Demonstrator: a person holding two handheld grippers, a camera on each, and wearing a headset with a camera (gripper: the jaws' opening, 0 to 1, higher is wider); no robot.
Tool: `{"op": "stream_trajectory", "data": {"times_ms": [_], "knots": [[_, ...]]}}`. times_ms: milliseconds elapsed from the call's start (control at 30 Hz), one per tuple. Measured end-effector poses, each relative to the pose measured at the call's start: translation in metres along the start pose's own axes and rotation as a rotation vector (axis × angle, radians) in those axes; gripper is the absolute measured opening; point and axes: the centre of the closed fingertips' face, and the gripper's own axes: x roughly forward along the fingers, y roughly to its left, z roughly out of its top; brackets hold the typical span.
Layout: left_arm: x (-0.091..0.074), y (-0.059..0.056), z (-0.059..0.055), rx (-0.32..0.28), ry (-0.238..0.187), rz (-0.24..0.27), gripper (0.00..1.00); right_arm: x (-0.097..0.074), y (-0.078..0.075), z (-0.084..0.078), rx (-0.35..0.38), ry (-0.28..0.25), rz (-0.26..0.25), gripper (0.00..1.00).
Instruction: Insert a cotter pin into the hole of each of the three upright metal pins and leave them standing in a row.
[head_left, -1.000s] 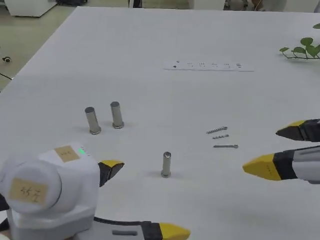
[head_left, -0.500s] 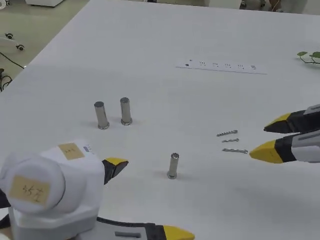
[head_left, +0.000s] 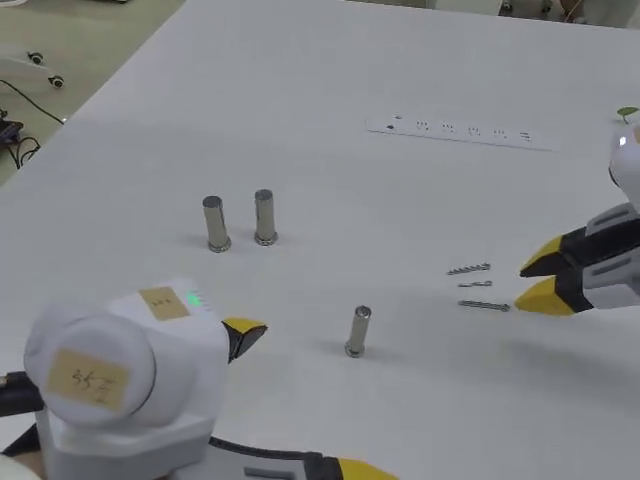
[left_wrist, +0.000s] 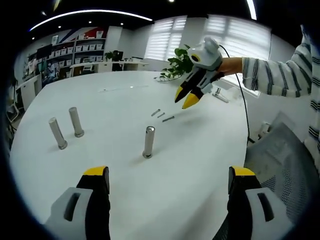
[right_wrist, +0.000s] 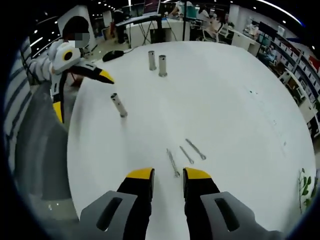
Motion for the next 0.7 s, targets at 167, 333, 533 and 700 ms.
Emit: {"op": "stream_trajectory", "data": {"times_ms": [167,333,533,700], "knots": [[0.001,-0.001,-0.002,-0.006,0.006,-0.003,0.99,0.014,-0.01,0.004,-0.109,0.036,0.009,0.23],[0.004,-0.003,-0.003,-0.006,0.02,-0.013,0.97,0.027,-0.014,0.006,-0.155,0.066,0.018,0.22],[0.007,-0.003,0.001,-0.006,0.011,-0.01,0.98,0.038,-0.02,0.005,-0.201,0.097,0.024,0.17],[0.009,-0.002,0.003,-0.005,0.007,-0.007,0.98,0.046,-0.022,0.0,-0.227,0.148,0.048,0.16]]}}
